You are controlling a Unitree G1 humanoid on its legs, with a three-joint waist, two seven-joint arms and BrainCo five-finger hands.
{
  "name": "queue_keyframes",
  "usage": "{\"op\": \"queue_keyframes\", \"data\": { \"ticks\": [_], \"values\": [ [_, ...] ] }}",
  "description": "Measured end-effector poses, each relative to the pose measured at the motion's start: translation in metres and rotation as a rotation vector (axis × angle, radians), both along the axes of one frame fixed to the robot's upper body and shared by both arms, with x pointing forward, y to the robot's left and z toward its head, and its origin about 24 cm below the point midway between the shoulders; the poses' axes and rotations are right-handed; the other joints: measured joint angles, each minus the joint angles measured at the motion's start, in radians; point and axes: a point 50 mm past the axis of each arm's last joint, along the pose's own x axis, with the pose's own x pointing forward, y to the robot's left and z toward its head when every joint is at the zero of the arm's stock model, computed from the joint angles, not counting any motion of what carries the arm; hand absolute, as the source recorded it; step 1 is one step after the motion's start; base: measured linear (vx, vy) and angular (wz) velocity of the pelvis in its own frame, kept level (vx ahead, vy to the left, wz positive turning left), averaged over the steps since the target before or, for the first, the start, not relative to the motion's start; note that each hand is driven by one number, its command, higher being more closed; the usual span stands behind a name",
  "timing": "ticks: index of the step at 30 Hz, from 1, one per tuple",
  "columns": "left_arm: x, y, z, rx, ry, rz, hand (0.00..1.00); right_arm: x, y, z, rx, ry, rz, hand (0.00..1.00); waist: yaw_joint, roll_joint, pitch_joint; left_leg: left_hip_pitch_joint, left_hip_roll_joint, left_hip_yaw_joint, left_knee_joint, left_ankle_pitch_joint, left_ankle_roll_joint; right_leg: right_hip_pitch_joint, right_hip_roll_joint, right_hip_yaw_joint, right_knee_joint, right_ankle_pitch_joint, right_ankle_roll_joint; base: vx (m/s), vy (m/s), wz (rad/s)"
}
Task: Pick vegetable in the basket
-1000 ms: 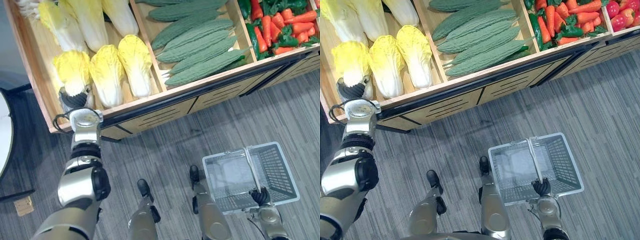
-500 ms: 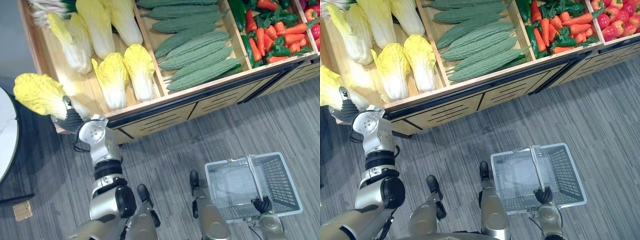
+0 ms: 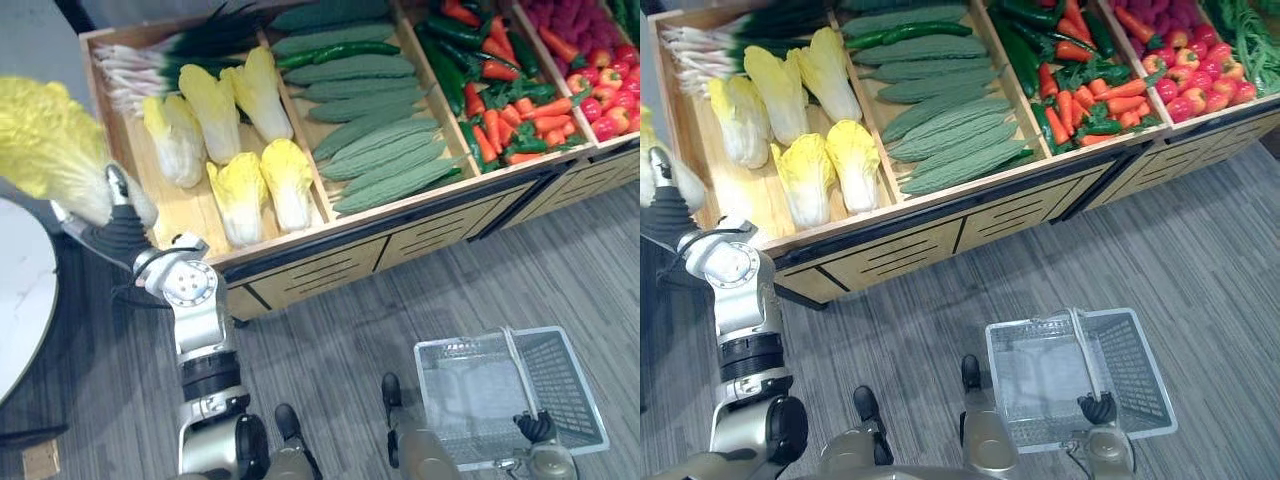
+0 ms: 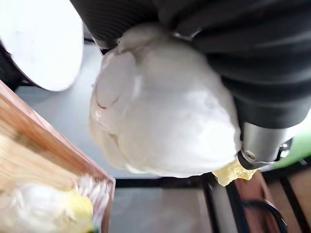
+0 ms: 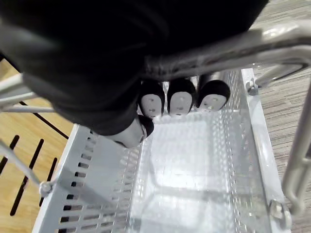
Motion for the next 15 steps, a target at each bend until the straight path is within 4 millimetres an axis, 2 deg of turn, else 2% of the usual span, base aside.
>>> {"op": "queue_keyframes", "data": {
  "ticks": [1, 2, 6, 8, 12, 15],
  "values": [
    [-0.001, -0.001, 0.000, 0.044, 0.016, -0.015, 1.00, 0.002, -0.005, 0.003, -0.019, 0.004, 0.016, 1.00, 0.000, 0.002, -0.006, 0.003, -0.001, 0.010, 0.000, -0.002, -0.002, -0.004, 0.002, 0.013, -0.001, 0.001, 0.001, 0.01, -0.003, -0.64],
    [-0.004, -0.004, 0.002, 0.147, 0.044, -0.042, 1.00, 0.007, -0.020, 0.013, -0.067, -0.002, 0.033, 1.00, 0.000, 0.007, -0.011, 0.019, -0.002, 0.039, 0.000, -0.008, -0.005, -0.005, 0.007, 0.040, -0.004, 0.001, 0.012, 0.01, -0.003, -0.51],
    [-0.007, -0.017, 0.003, 0.335, 0.083, -0.143, 1.00, 0.020, -0.056, 0.041, -0.207, -0.002, 0.102, 1.00, -0.003, 0.027, -0.033, 0.058, -0.001, 0.113, -0.001, -0.026, -0.017, -0.006, 0.024, 0.110, -0.016, 0.008, 0.024, 0.04, -0.011, -0.56],
    [-0.007, -0.021, 0.001, 0.386, 0.103, -0.191, 1.00, 0.027, -0.064, 0.051, -0.244, 0.002, 0.147, 1.00, -0.004, 0.031, -0.046, 0.080, 0.001, 0.148, -0.001, -0.036, -0.022, -0.006, 0.036, 0.145, -0.017, 0.009, 0.026, 0.07, -0.024, -0.62],
    [-0.005, -0.030, 0.000, 0.484, 0.128, -0.289, 1.00, 0.048, -0.063, 0.072, -0.317, -0.030, 0.295, 1.00, -0.010, 0.032, -0.048, 0.128, 0.001, 0.234, 0.000, -0.058, -0.032, -0.008, 0.063, 0.228, -0.017, 0.015, 0.033, 0.06, -0.026, -0.65],
    [-0.006, -0.035, -0.002, 0.572, 0.159, -0.366, 1.00, 0.065, -0.056, 0.086, -0.373, -0.051, 0.437, 1.00, -0.032, 0.032, -0.048, 0.159, -0.001, 0.296, 0.004, -0.079, -0.038, -0.008, 0.080, 0.286, -0.017, 0.024, 0.036, 0.05, -0.012, -0.63]
  ]
}}
